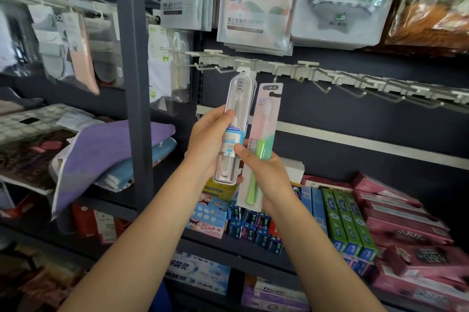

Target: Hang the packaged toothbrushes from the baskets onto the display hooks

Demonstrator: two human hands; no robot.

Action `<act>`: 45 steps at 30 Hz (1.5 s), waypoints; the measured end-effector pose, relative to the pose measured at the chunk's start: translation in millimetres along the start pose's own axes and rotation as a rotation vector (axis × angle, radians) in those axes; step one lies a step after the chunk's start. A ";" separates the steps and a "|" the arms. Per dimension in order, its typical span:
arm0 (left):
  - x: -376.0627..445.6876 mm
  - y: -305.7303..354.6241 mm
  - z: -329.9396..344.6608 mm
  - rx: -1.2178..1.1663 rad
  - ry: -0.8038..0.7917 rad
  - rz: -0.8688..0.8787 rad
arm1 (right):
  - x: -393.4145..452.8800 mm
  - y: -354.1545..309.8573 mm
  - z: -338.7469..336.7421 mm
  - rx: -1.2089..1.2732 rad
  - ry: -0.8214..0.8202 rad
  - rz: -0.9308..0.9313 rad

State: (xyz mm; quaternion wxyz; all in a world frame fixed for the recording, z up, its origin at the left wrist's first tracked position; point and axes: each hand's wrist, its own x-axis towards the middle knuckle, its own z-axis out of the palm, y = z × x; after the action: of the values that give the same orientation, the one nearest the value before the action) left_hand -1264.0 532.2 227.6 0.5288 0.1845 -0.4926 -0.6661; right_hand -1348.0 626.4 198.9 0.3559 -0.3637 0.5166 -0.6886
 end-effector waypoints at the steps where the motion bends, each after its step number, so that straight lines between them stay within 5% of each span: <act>1: 1.5 -0.2 0.2 0.016 0.015 0.007 | 1.5 0.6 -0.1 -0.001 -0.002 0.005; 18: -14.4 -78.7 -46.5 0.185 -0.040 -0.194 | 25.6 33.3 -18.2 -0.093 0.108 0.140; 28: 21.4 -81.3 -28.1 0.318 0.145 -0.043 | 45.8 39.9 -16.5 -0.121 0.165 0.150; 38: 10.3 -91.9 -33.1 0.504 0.199 -0.005 | 22.6 36.1 -38.7 0.101 0.022 0.162; 45: -52.6 -70.0 -8.6 0.349 -0.246 -0.086 | -2.0 30.2 -60.3 0.125 0.065 -0.072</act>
State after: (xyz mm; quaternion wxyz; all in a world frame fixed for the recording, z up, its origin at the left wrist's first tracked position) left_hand -1274.4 571.8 149.7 0.3958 0.2115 -0.6527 -0.6104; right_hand -1395.9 649.0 157.1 0.3358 -0.3364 0.4704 -0.7435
